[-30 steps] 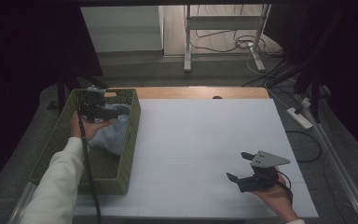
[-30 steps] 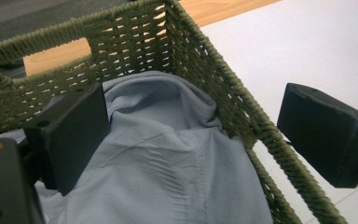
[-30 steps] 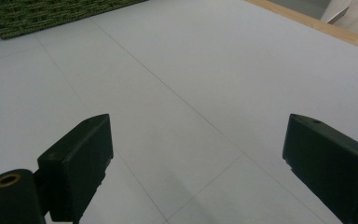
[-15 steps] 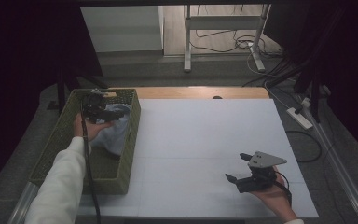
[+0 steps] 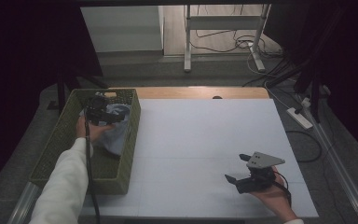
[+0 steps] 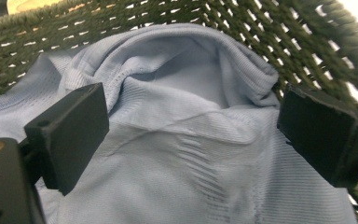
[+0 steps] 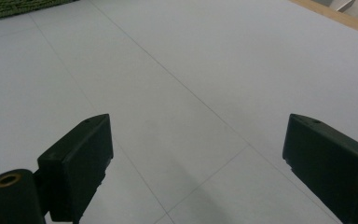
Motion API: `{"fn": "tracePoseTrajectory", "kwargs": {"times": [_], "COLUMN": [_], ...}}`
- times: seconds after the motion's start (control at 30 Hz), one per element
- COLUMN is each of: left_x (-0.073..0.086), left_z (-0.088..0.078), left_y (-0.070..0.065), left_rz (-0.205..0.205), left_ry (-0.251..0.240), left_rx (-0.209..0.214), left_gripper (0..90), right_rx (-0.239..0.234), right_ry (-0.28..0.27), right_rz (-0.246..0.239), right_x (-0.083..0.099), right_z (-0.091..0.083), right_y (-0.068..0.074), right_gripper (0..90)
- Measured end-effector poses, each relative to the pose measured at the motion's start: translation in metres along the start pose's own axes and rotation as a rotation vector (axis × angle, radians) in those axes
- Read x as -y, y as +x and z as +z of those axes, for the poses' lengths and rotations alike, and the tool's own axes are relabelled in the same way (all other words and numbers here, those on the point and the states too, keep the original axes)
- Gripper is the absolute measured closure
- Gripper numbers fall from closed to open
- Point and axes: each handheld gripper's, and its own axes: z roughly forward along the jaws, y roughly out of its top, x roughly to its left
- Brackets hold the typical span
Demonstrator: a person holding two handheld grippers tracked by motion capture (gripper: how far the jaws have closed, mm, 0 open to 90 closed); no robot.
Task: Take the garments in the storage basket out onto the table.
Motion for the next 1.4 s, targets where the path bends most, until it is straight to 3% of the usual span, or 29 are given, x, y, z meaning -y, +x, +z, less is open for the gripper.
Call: {"fn": "tracePoseTrajectory", "kwargs": {"times": [0.1,0.43,0.73,1.0,1.4], "left_x": [0.001,-0.001,-0.006,-0.001,0.003], "left_z": [0.003,0.01,0.015,0.031,0.041], "left_y": [0.001,-0.002,0.004,0.005,0.006], "left_rz": [-0.011,0.014,-0.015,-0.003,0.016], "left_ry": [0.006,0.035,0.074,0.147,0.152], "left_rx": [0.002,-0.013,0.002,-0.016,-0.028], "left_gripper": [8.8,8.7,6.7,6.0,3.4], "right_rx": [0.001,-0.002,0.0,0.002,0.004], "right_ry": [0.0,-0.002,0.003,0.011,0.016], "right_rz": [-0.002,-0.009,-0.013,-0.022,-0.032], "right_x": [0.0,0.0,0.0,0.0,0.001], "right_z": [0.0,0.0,0.001,0.001,0.002], "right_y": [0.0,0.0,0.0,0.001,0.002], "right_gripper": [8.8,8.8,8.8,8.8,8.8]}}
